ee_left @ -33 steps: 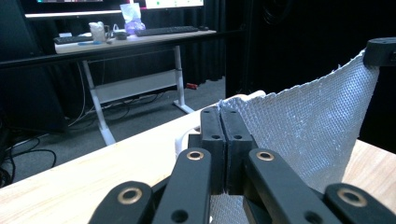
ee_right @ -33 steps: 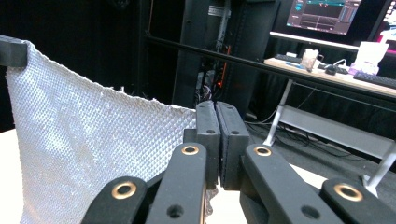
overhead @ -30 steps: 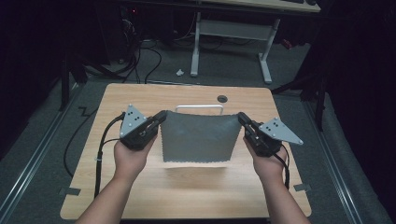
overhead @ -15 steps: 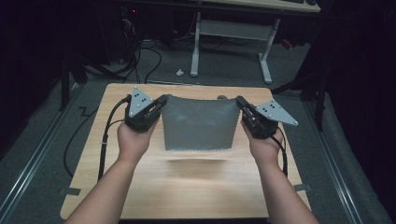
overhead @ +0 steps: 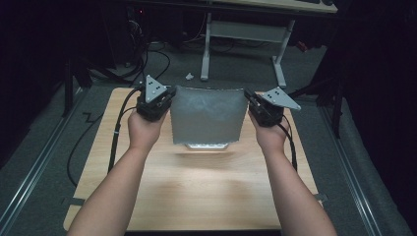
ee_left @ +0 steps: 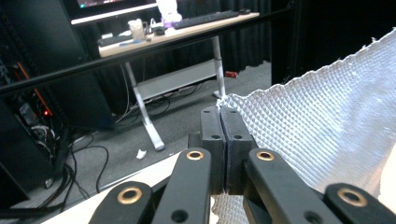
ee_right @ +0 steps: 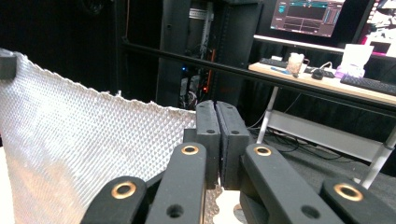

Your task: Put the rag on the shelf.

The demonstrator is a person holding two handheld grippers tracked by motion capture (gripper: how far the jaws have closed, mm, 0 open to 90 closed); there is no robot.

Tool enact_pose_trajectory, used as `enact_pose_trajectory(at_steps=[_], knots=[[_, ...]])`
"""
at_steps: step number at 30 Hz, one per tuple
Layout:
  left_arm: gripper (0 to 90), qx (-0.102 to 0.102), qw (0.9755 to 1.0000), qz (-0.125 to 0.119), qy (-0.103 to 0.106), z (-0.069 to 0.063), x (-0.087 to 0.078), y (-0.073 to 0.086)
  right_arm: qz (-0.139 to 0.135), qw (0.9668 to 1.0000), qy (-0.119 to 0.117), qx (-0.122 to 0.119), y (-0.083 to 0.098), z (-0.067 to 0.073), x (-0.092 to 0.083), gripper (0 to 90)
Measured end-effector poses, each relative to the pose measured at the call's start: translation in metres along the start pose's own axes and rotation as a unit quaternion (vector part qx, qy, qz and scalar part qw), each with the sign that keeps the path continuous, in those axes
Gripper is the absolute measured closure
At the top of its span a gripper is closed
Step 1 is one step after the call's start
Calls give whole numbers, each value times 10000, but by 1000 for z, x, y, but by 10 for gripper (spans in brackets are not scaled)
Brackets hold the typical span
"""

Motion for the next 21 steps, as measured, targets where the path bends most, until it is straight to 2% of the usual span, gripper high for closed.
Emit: enact_pose_trajectory(at_steps=[4, 6, 8, 12, 13, 16, 18, 21], knots=[[891, -60, 9999, 122, -7, 4, 12, 8, 94, 9999, 38, 29, 7, -4, 9, 895], [891, -168, 9997, 189, 21, 4, 17, 13, 193, 9998, 60, 16, 13, -7, 14, 895], [891, -151, 9995, 284, 48, 4, 20, 19, 304, 9995, 86, 14, 20, -10, 20, 894], [891, -133, 9983, 560, 123, 0, 27, 35, 577, 9982, 129, -137, 37, -15, 29, 894], [891, -133, 9978, 623, 154, -1, 28, 39, 577, 9982, 129, -137, 37, -15, 29, 894], [890, -138, 9965, 784, 257, -3, 29, 53, 760, 9971, 39, -48, 53, -17, 32, 894], [890, -95, 9965, 791, 260, -4, 27, 59, 803, 9967, 10, -66, 56, -15, 32, 894], [891, -222, 9962, 797, 282, -4, 24, 67, 854, 9963, -68, -56, 64, -11, 32, 895]])
Point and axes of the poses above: each handheld gripper's, and its own axes: x roughly forward along the jaws, y roughly out of its underside, z roughly to its left, the point moved 9 cm from there along x, roughly forward along the jaws, and after that the axes turned 12 degrees about -z, right-handed, at the moved point
